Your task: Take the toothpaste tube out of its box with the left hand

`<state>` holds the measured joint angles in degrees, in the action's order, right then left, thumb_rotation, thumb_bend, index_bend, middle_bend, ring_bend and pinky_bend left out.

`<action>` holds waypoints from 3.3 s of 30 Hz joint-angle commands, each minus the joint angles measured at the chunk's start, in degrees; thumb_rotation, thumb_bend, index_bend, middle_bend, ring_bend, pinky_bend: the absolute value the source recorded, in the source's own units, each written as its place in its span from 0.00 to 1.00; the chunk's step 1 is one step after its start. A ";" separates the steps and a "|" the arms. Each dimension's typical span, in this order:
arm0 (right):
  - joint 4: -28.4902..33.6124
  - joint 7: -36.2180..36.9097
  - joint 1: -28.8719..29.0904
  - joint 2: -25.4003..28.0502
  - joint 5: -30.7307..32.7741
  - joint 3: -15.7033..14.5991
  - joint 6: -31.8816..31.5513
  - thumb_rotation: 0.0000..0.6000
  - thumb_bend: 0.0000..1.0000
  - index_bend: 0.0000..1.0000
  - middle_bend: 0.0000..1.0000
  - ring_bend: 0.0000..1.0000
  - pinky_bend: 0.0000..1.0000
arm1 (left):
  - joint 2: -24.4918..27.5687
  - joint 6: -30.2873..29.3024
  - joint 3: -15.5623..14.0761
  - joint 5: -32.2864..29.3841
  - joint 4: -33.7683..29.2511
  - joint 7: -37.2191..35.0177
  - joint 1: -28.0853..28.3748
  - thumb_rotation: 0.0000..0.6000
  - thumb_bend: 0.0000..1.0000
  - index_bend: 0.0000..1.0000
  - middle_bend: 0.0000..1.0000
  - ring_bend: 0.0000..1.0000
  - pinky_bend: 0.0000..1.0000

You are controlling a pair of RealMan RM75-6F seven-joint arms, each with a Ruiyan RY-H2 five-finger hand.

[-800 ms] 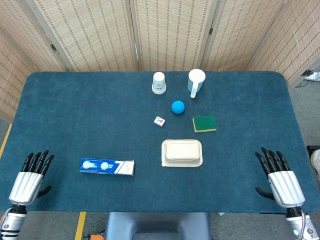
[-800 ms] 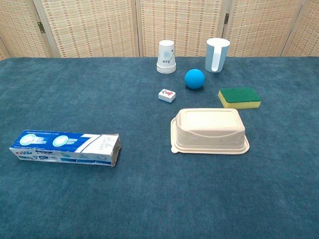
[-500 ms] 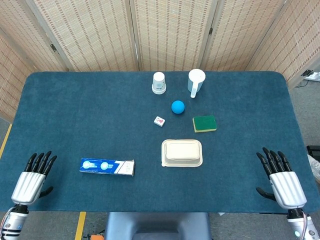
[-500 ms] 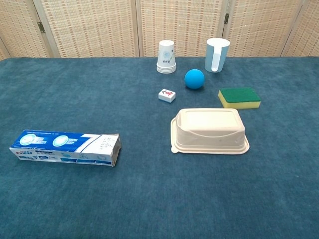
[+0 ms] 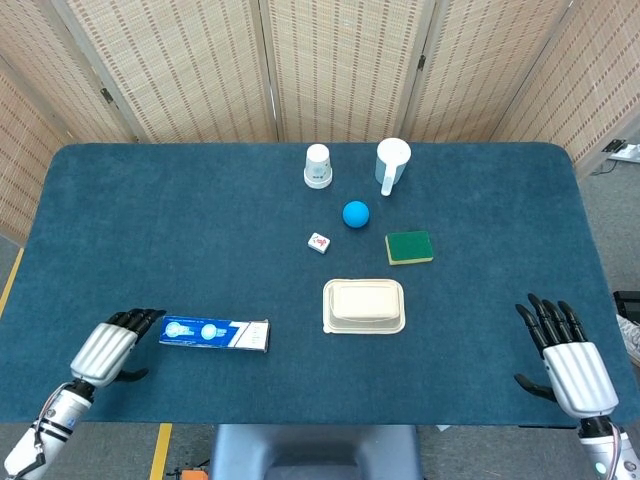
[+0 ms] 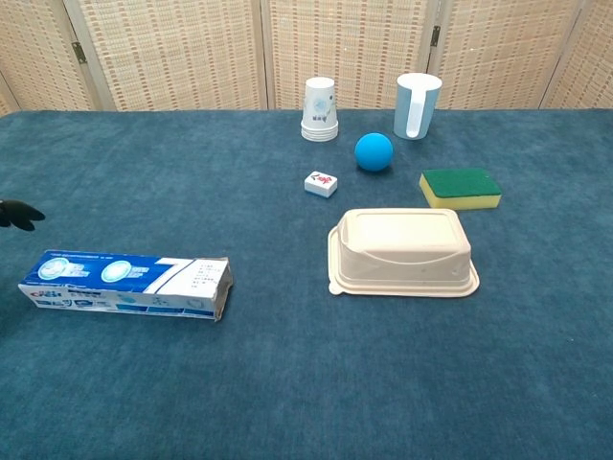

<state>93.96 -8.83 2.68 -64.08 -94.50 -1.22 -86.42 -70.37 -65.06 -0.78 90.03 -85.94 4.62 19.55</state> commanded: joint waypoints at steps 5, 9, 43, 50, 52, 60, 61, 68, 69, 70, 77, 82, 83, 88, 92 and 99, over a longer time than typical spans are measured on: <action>-0.38 1.08 -0.11 0.34 -0.61 -0.19 -0.41 1.00 0.13 0.00 0.00 0.00 0.00 | 0.15 9.72 4.23 -11.77 -5.90 4.56 5.65 1.00 0.16 0.16 0.24 0.23 0.34; -0.49 1.89 -0.27 0.59 -0.83 -0.16 -0.93 1.00 0.13 0.00 0.00 0.00 0.00 | -0.77 12.17 5.03 -17.07 -8.41 9.98 7.50 1.00 0.16 0.15 0.24 0.23 0.34; -1.35 4.51 -1.98 1.28 -3.16 -0.64 -4.45 1.00 0.13 0.00 0.00 0.00 0.00 | -8.12 10.93 4.51 -24.99 -2.01 15.24 11.79 1.00 0.17 0.42 0.50 0.47 0.58; -1.38 4.42 -2.04 1.18 -3.13 -0.54 -4.49 1.00 0.13 0.00 0.00 0.00 0.00 | -7.85 10.38 4.42 -24.57 -1.80 14.79 11.89 1.00 0.28 0.50 0.55 0.53 0.63; -1.39 4.33 -2.05 1.14 -3.16 -0.56 -4.46 1.00 0.13 0.00 0.00 0.00 0.00 | -7.37 10.19 4.18 -24.31 -1.83 15.31 11.93 1.00 0.29 0.50 0.55 0.53 0.63; -1.27 3.96 -2.00 1.04 -2.83 -0.40 -4.12 1.00 0.13 0.00 0.00 0.00 0.00 | -3.44 9.30 2.49 -20.81 -1.44 14.72 11.36 1.00 0.29 0.50 0.55 0.52 0.63; -1.22 3.87 -1.99 1.02 -2.78 -0.37 -4.06 1.00 0.13 0.00 0.00 0.00 0.00 | -2.48 9.33 2.14 -19.79 -1.22 14.09 11.29 1.00 0.29 0.50 0.55 0.52 0.63; -0.99 2.80 -1.70 0.68 -2.47 -0.33 -3.15 1.00 0.13 0.00 0.00 0.00 0.00 | 1.49 12.15 0.28 -13.74 1.48 8.76 12.55 1.00 0.29 0.51 0.56 0.53 0.62; -0.86 2.20 -1.56 0.50 -2.30 -0.38 -2.62 1.00 0.13 0.00 0.00 0.00 0.00 | 2.05 12.80 -0.60 -10.25 4.74 5.13 13.12 1.00 0.29 0.51 0.56 0.52 0.62; -0.69 1.75 -1.57 0.37 -2.07 -0.30 -2.52 1.00 0.13 0.00 0.00 0.00 0.00 | 2.03 12.91 -1.38 -7.37 7.57 1.72 13.53 1.00 0.29 0.50 0.56 0.51 0.61; -0.05 -0.59 -0.95 -0.35 0.09 0.47 -0.58 1.00 0.13 0.00 0.00 0.00 0.00 | -0.45 4.08 -6.38 9.19 24.60 -15.86 15.26 1.00 0.29 0.49 0.56 0.47 0.57; 0.46 -3.10 -0.15 -1.21 1.77 0.94 1.52 1.00 0.13 0.00 0.00 0.00 0.00 | 0.92 1.08 -7.35 12.76 29.81 -19.62 17.09 1.00 0.27 0.48 0.55 0.44 0.54; 0.52 -3.42 -0.09 -1.31 1.93 0.97 1.70 1.00 0.13 0.00 0.00 0.00 0.00 | 1.36 0.63 -7.31 13.02 29.91 -19.60 17.29 1.00 0.27 0.48 0.55 0.44 0.54; 0.85 -5.33 0.06 -1.99 2.59 1.22 2.00 1.00 0.13 0.00 0.00 0.00 0.00 | 7.49 -0.95 -6.46 13.76 25.60 -15.73 18.94 1.00 0.25 0.48 0.55 0.43 0.53; 0.91 -5.92 0.10 -2.16 2.47 1.07 2.04 1.00 0.13 0.00 0.00 0.00 0.00 | 13.09 0.78 -5.06 12.57 19.40 -9.50 20.31 1.00 0.25 0.48 0.55 0.43 0.53; 0.71 -4.94 -0.55 -1.82 1.12 0.67 0.22 1.00 0.13 0.00 0.00 0.00 0.00 | 17.58 1.78 -3.11 12.01 14.69 -0.48 21.42 1.00 0.24 0.48 0.55 0.43 0.52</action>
<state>94.72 -13.85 2.21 -65.96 -93.29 -0.51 -86.12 -54.24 -63.48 -4.87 102.17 -69.72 1.58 40.33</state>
